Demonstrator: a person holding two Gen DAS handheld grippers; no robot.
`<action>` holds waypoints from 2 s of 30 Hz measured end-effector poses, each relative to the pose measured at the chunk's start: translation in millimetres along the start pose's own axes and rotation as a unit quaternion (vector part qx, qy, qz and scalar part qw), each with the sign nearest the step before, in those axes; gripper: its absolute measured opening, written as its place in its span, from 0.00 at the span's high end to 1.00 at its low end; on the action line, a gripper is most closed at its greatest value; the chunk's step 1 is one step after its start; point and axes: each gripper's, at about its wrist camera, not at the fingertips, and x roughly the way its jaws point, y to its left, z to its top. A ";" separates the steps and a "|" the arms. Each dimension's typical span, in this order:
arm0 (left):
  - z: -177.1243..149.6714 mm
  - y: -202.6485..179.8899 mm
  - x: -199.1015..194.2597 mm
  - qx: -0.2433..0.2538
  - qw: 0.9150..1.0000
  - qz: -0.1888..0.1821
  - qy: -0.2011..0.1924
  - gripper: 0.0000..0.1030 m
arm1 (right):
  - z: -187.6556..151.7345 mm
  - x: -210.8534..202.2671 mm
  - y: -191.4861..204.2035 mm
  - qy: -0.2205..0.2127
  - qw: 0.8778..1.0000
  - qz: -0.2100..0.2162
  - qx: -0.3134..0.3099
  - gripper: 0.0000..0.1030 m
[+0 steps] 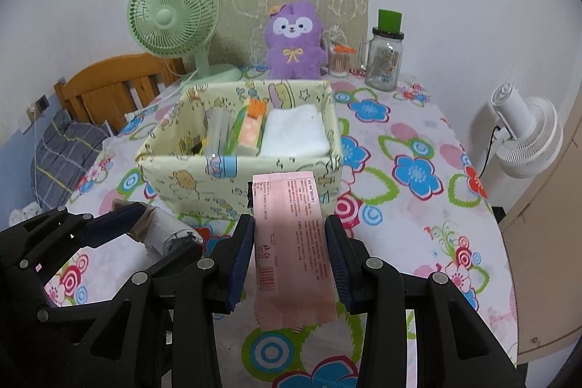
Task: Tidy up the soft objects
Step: 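Lift the white roll and pink packet up over the fabric box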
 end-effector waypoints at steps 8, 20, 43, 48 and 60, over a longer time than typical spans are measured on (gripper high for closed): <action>14.9 -1.8 -11.6 0.002 1.000 -0.001 -0.015 0.49 | 14.6 -12.8 -0.7 -0.018 1.000 0.000 -0.001 0.58; 33.6 3.1 -23.5 0.002 0.999 0.001 -0.035 0.49 | 36.0 -25.3 5.2 -0.038 0.999 0.004 -0.010 0.58; 64.0 14.5 -19.0 0.004 0.999 0.009 -0.051 0.49 | 72.3 -19.8 8.7 -0.055 0.998 0.015 -0.018 0.58; 71.3 20.1 -8.7 0.000 0.999 0.007 -0.046 0.49 | 79.3 -10.0 8.4 -0.051 0.998 0.016 -0.018 0.58; 85.5 31.5 20.2 -0.008 0.999 0.007 -0.032 0.49 | 94.7 17.7 8.2 -0.038 0.999 0.024 -0.019 0.58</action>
